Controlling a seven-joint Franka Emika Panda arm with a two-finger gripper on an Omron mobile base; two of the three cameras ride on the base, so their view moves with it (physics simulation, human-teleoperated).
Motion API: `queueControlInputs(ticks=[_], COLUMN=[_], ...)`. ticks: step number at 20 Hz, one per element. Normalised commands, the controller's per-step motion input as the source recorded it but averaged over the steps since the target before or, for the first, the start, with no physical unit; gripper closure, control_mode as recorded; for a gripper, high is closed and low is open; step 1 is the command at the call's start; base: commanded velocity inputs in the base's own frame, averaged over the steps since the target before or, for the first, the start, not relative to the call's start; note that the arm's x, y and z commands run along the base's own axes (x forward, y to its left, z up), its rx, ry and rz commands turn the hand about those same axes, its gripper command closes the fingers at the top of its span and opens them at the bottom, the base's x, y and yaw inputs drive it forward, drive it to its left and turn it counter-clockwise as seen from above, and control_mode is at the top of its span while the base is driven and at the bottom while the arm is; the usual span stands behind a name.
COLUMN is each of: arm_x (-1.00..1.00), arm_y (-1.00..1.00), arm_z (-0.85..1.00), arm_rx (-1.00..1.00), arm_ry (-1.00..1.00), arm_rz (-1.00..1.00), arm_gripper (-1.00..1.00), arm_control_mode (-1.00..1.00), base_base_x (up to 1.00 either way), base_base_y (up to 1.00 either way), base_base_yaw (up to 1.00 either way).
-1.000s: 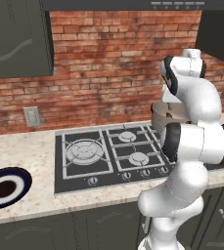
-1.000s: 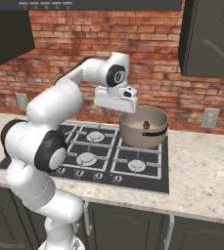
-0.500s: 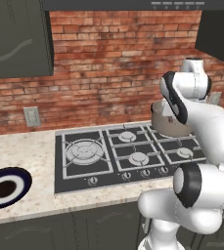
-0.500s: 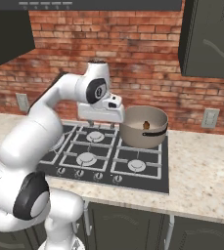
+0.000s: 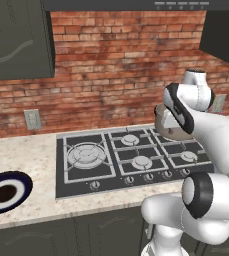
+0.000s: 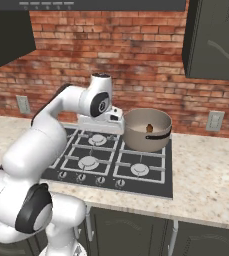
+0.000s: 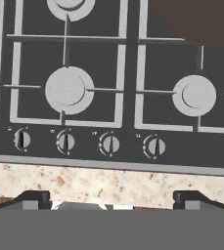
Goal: Retrieve the frozen meat and place it in the pot on a burner. Then turn the burner on.
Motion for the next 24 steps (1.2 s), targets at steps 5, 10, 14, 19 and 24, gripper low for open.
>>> queueControlInputs(ticks=[5, 10, 14, 19, 24], arm_x=[0.00, 0.00, 0.00, 0.00, 0.00], arm_y=[0.34, 0.06, -0.04, -0.03, 0.00], arm_z=[-0.33, -0.39, -0.35, -0.19, -0.16], arm_rx=[0.00, 0.00, -0.03, -0.05, -0.06], arm_ry=[0.05, 0.04, 0.01, 0.00, 0.00], arm_rz=[0.01, 0.00, 0.01, 0.00, 0.00], arm_gripper=[-1.00, -1.00, -1.00, -1.00, -1.00], arm_control_mode=[-1.00, -1.00, -1.00, -1.00, -1.00], base_base_x=[0.00, 0.00, 0.00, 0.00, 0.00], base_base_y=[0.00, 0.00, 0.00, 0.00, 0.00], base_base_yaw=[0.00, 0.00, 0.00, 0.00, 0.00])
